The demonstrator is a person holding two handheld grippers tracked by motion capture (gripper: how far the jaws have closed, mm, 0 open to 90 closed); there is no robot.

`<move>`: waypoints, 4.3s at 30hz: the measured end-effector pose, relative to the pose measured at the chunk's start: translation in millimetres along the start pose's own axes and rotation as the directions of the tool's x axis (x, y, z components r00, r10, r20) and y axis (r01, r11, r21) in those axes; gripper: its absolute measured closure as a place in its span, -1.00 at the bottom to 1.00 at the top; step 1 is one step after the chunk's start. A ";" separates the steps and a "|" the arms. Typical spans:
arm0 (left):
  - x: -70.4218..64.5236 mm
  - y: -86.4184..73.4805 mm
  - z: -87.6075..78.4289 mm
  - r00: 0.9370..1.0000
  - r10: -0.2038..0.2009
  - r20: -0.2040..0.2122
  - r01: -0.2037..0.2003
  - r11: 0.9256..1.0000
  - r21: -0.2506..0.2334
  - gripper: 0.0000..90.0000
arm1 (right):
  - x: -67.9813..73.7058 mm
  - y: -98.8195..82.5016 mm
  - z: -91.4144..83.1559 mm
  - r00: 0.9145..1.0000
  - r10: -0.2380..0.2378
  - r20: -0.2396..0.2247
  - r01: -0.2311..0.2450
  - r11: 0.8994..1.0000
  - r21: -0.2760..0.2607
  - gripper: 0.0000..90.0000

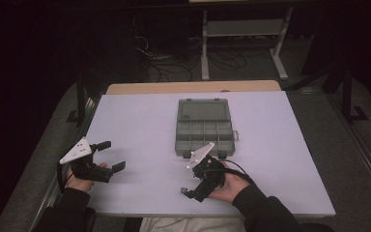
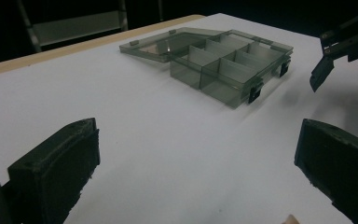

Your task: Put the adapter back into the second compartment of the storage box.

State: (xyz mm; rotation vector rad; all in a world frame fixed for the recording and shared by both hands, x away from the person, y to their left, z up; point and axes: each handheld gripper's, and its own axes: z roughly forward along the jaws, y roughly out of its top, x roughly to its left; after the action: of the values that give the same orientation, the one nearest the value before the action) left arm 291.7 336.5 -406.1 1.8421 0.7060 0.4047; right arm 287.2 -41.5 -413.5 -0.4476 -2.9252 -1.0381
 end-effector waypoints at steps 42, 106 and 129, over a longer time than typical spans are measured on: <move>-0.3 -0.3 1.1 1.000 0.002 0.011 -0.002 1.000 0.005 -1.00 | 11.8 7.5 31.5 0.999 -0.039 0.000 0.039 0.994 0.105 0.49; 0.4 -0.5 1.0 1.000 -0.005 0.001 0.005 1.000 0.001 -1.00 | -27.5 45.2 -21.8 1.000 0.001 0.023 -0.001 1.000 0.004 0.66; 0.4 -0.7 1.7 1.000 -0.003 0.006 0.003 1.000 0.005 -1.00 | -61.9 49.8 -40.7 0.994 0.063 0.088 -0.059 0.997 -0.043 0.66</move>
State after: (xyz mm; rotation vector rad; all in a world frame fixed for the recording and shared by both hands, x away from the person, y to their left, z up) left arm 292.8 335.7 -407.3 1.8462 0.7063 0.3948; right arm 356.2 -46.2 -357.2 -0.5957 -2.9507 -1.0991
